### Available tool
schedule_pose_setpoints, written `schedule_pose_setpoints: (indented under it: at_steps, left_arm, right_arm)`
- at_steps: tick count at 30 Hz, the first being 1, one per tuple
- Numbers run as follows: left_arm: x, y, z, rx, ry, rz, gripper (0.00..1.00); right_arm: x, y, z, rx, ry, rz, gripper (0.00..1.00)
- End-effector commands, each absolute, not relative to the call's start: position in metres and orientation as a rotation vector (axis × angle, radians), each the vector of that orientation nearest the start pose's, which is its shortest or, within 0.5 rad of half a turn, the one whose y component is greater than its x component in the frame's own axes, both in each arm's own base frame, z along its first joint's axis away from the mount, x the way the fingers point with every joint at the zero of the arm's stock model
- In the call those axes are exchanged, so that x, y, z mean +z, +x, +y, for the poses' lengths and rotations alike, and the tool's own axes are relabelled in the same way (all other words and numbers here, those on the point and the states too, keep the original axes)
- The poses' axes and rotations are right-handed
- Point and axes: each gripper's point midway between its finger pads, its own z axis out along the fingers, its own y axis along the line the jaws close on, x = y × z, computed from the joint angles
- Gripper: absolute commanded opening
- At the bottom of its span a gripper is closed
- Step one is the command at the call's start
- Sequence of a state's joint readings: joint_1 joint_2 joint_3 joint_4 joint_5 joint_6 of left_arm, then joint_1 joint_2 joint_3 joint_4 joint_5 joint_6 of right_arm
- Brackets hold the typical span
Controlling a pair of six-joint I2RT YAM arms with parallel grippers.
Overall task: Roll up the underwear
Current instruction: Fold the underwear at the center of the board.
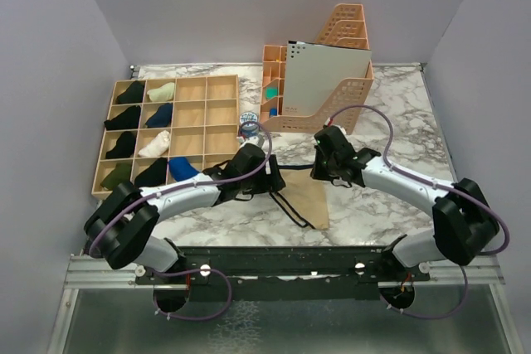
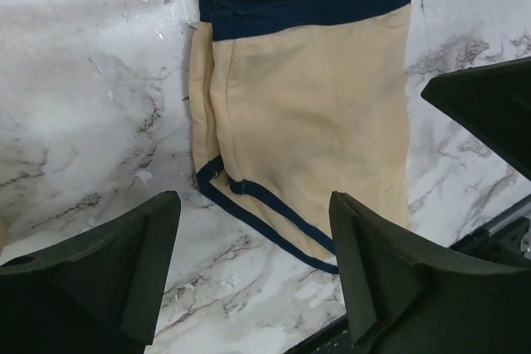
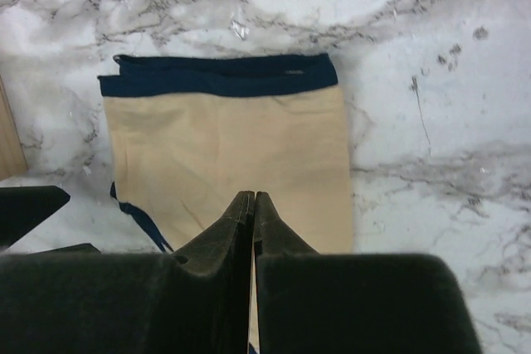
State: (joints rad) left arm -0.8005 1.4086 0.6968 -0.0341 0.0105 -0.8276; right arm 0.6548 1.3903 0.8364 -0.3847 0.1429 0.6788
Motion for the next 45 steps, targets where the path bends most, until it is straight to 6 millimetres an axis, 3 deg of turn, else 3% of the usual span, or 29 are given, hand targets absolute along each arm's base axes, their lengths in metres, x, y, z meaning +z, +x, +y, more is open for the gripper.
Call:
schedule_pose_setpoints:
  at_steps: [1, 6, 15, 30, 35, 45]
  left_arm:
    - [0.068, 0.249, -0.282, -0.677, -0.016, 2.453, 0.77]
    - [0.052, 0.256, -0.286, -0.616, 0.016, 2.497, 0.71]
    - [0.030, 0.252, -0.286, -0.586, 0.020, 2.556, 0.61]
    - [0.018, 0.243, -0.288, -0.613, 0.046, 2.602, 0.21]
    - [0.026, 0.249, -0.295, -0.629, 0.086, 2.582, 0.00]
    - [0.066, 0.265, -0.305, -0.609, 0.205, 2.513, 0.00]
  right_arm:
    - [0.083, 0.292, 0.220, 0.394, -0.021, 2.483, 0.06]
    - [0.078, 0.297, 0.224, 0.398, -0.051, 2.500, 0.06]
    - [0.069, 0.303, 0.213, 0.310, -0.074, 2.529, 0.06]
    - [0.058, 0.273, 0.202, 0.344, -0.078, 2.582, 0.05]
    - [0.058, 0.268, 0.195, 0.322, -0.055, 2.582, 0.05]
    - [0.053, 0.260, 0.161, 0.132, 0.099, 2.587, 0.06]
